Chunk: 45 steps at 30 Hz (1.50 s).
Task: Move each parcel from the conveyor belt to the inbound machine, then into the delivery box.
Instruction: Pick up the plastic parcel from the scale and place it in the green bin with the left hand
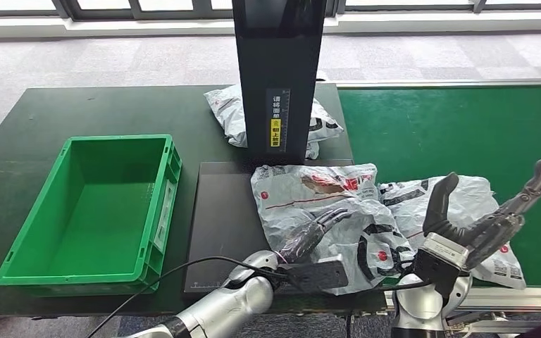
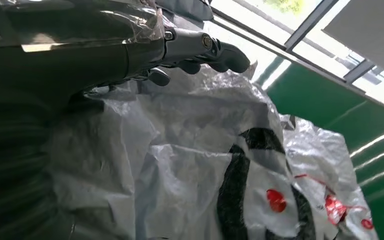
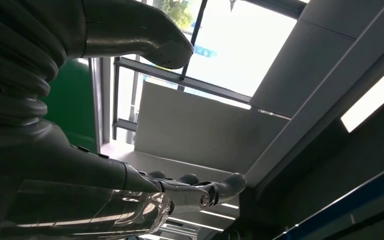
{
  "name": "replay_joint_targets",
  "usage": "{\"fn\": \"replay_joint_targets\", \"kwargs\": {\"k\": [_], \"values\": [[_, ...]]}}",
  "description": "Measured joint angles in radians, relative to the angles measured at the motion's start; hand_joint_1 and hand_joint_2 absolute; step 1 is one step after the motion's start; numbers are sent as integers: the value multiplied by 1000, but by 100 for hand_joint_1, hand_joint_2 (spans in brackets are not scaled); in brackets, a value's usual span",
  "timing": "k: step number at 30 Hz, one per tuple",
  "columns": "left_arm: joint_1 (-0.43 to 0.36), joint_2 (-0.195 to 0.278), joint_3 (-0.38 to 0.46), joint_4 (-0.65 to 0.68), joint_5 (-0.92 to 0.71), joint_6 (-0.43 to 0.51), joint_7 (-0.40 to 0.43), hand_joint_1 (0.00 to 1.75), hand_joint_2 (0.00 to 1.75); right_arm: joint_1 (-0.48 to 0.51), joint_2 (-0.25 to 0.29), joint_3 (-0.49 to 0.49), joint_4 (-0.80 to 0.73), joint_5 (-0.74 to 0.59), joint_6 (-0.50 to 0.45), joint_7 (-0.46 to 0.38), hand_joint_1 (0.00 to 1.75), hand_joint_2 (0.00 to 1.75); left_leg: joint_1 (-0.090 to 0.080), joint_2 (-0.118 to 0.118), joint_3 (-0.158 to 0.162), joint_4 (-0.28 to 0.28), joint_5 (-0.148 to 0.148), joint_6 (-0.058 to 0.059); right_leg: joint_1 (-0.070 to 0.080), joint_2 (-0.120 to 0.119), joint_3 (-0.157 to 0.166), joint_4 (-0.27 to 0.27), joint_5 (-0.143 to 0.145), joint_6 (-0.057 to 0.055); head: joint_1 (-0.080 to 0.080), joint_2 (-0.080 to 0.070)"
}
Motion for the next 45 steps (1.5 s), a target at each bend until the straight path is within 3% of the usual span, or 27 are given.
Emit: {"fn": "replay_joint_targets", "kwargs": {"k": [5,16,20,24,39,45], "values": [[-7,0,-58,25,-4,-1,12,0,175,2,0,0,-9,-1,0,0,0,175,-1,-1,1,0,-3,1,-1,0,2,0,-2,2,0,0],[-19,0,-95,51,-23,-13,40,0,175,3,0,-2,-17,-2,0,0,0,175,-2,-1,2,0,-7,3,-2,0,2,0,-7,3,0,0],[-30,0,-162,71,-109,-60,210,175,175,4,0,-7,-18,-8,0,0,0,175,-2,-1,2,0,-7,3,-2,0,3,0,-7,3,0,0],[-41,0,-246,89,-151,-82,311,175,175,5,0,-15,-20,-18,0,0,0,175,-2,-1,4,0,-7,4,-2,-1,5,0,-6,3,0,0],[-83,-2,-336,113,-191,-88,379,175,175,7,0,-17,-34,-25,0,0,0,175,-2,0,11,0,-7,4,-2,0,12,0,-6,3,0,0],[-83,-3,-355,122,-238,11,447,175,175,7,0,-17,-34,-27,0,0,0,175,-2,0,11,0,-6,3,-2,0,12,0,-6,3,0,0]]}}
